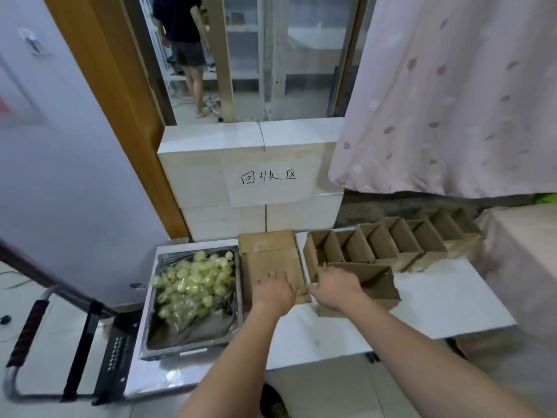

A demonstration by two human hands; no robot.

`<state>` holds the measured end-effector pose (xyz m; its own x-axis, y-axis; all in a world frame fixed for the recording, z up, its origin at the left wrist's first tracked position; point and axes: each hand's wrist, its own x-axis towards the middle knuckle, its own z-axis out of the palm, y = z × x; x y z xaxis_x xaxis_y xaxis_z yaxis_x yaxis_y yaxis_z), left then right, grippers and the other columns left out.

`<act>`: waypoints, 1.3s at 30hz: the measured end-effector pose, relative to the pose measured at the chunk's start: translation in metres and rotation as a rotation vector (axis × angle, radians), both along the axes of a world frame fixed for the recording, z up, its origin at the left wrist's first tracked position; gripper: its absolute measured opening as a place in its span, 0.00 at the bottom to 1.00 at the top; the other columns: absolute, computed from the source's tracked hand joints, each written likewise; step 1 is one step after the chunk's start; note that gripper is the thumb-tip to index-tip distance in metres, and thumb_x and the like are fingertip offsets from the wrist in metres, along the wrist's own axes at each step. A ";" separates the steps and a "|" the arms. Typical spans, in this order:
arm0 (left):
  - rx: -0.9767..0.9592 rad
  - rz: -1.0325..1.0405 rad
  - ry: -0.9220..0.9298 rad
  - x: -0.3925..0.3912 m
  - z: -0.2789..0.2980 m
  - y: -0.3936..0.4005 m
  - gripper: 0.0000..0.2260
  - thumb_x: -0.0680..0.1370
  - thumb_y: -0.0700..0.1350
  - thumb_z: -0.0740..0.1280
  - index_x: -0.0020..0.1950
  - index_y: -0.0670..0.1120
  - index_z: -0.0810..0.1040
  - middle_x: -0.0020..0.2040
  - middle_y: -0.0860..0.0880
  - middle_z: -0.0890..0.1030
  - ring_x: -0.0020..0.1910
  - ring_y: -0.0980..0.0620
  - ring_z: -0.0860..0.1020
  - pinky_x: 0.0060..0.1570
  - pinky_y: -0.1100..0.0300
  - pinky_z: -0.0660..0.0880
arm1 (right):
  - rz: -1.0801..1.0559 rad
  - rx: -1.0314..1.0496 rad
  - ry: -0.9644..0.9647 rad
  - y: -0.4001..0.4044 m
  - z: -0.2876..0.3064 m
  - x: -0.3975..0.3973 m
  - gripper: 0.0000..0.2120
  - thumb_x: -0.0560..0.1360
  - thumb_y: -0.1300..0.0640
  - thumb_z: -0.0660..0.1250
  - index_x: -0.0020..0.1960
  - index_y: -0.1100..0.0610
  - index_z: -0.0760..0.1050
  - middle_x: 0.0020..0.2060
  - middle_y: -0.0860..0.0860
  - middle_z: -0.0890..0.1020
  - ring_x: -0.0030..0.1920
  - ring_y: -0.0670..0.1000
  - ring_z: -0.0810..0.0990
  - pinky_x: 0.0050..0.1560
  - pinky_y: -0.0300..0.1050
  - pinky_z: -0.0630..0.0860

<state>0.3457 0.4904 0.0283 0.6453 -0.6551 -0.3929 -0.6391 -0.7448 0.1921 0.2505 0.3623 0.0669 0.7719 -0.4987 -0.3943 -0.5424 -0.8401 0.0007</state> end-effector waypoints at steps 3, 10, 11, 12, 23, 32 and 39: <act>-0.010 -0.030 0.006 -0.026 -0.002 0.000 0.21 0.84 0.53 0.49 0.70 0.43 0.70 0.68 0.41 0.72 0.65 0.41 0.72 0.63 0.46 0.69 | -0.019 -0.014 0.001 0.003 0.002 -0.034 0.26 0.81 0.40 0.53 0.70 0.55 0.67 0.62 0.57 0.77 0.60 0.58 0.76 0.54 0.51 0.73; -0.007 -0.105 -0.006 -0.077 0.002 -0.014 0.22 0.84 0.52 0.49 0.71 0.42 0.70 0.67 0.41 0.73 0.65 0.41 0.73 0.63 0.45 0.71 | -0.088 -0.041 -0.007 -0.004 0.000 -0.088 0.26 0.80 0.37 0.52 0.69 0.53 0.67 0.61 0.56 0.77 0.60 0.57 0.76 0.52 0.51 0.73; 0.008 -0.130 -0.014 -0.083 0.003 -0.017 0.22 0.84 0.52 0.49 0.72 0.42 0.69 0.68 0.41 0.72 0.66 0.41 0.72 0.64 0.45 0.71 | -0.098 -0.040 -0.011 -0.006 -0.001 -0.093 0.26 0.80 0.37 0.52 0.69 0.53 0.67 0.61 0.56 0.77 0.61 0.58 0.76 0.53 0.51 0.73; 0.027 -0.154 -0.025 -0.088 0.003 -0.020 0.23 0.85 0.52 0.48 0.73 0.42 0.68 0.69 0.40 0.72 0.67 0.41 0.72 0.64 0.45 0.71 | -0.105 -0.040 -0.017 -0.008 -0.001 -0.098 0.26 0.80 0.37 0.52 0.69 0.53 0.67 0.61 0.56 0.77 0.61 0.58 0.76 0.53 0.51 0.74; 0.023 -0.122 -0.043 -0.138 0.014 -0.079 0.21 0.85 0.54 0.50 0.72 0.46 0.68 0.71 0.44 0.71 0.68 0.44 0.72 0.66 0.47 0.70 | -0.122 -0.034 -0.087 -0.072 -0.005 -0.142 0.26 0.80 0.37 0.52 0.68 0.54 0.68 0.59 0.55 0.78 0.59 0.56 0.78 0.52 0.50 0.75; 0.068 -0.054 -0.075 -0.148 0.017 -0.111 0.18 0.85 0.50 0.52 0.72 0.47 0.69 0.69 0.44 0.72 0.67 0.44 0.71 0.65 0.49 0.72 | -0.027 -0.020 -0.116 -0.120 -0.015 -0.154 0.26 0.80 0.37 0.51 0.68 0.53 0.69 0.58 0.55 0.78 0.58 0.56 0.77 0.48 0.49 0.72; 0.041 0.085 -0.010 -0.152 0.009 -0.103 0.19 0.85 0.50 0.50 0.70 0.45 0.70 0.69 0.43 0.72 0.66 0.43 0.73 0.64 0.47 0.72 | 0.011 0.048 -0.124 -0.134 -0.027 -0.158 0.24 0.81 0.38 0.51 0.58 0.54 0.76 0.54 0.55 0.79 0.54 0.55 0.77 0.44 0.47 0.69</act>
